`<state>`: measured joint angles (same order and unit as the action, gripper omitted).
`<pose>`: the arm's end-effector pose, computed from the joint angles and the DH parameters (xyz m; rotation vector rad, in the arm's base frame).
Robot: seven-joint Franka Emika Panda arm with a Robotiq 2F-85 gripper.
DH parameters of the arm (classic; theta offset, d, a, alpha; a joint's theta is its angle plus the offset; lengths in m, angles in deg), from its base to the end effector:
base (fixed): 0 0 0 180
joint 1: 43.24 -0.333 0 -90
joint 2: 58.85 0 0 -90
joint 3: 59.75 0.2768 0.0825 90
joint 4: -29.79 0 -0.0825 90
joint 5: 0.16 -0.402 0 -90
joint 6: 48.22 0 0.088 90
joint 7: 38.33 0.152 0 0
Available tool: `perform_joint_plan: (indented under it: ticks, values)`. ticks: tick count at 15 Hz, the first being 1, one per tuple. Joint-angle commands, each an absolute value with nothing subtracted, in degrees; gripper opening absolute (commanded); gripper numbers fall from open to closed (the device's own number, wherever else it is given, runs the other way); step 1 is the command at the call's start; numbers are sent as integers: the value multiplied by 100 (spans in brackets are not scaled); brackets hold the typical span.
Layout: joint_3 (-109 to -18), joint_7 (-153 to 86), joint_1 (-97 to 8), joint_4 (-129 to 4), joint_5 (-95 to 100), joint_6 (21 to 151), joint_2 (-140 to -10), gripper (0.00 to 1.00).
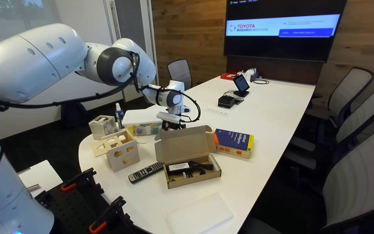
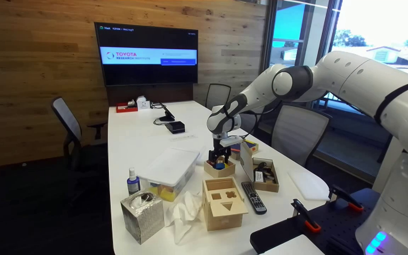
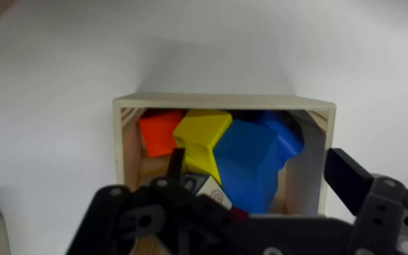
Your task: Put the blue block inside the shape sorter though the square opening
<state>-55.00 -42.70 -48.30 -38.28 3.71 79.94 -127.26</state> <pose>0.6823 0.1059 -0.0380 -3.0863 -0.3819 0.2222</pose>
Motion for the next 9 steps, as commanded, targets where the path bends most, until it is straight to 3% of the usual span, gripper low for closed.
perform_joint_plan:
  ticks: [1, 2, 9]
  values:
    - [-5485, -4404, -4844, -3390, 294, 7674, -12920, 88]
    - [-5479, -4406, -4839, -3364, 286, 7624, -12945, 74]
    - [-5415, -4405, -4754, -3376, 133, 7429, -12995, 20]
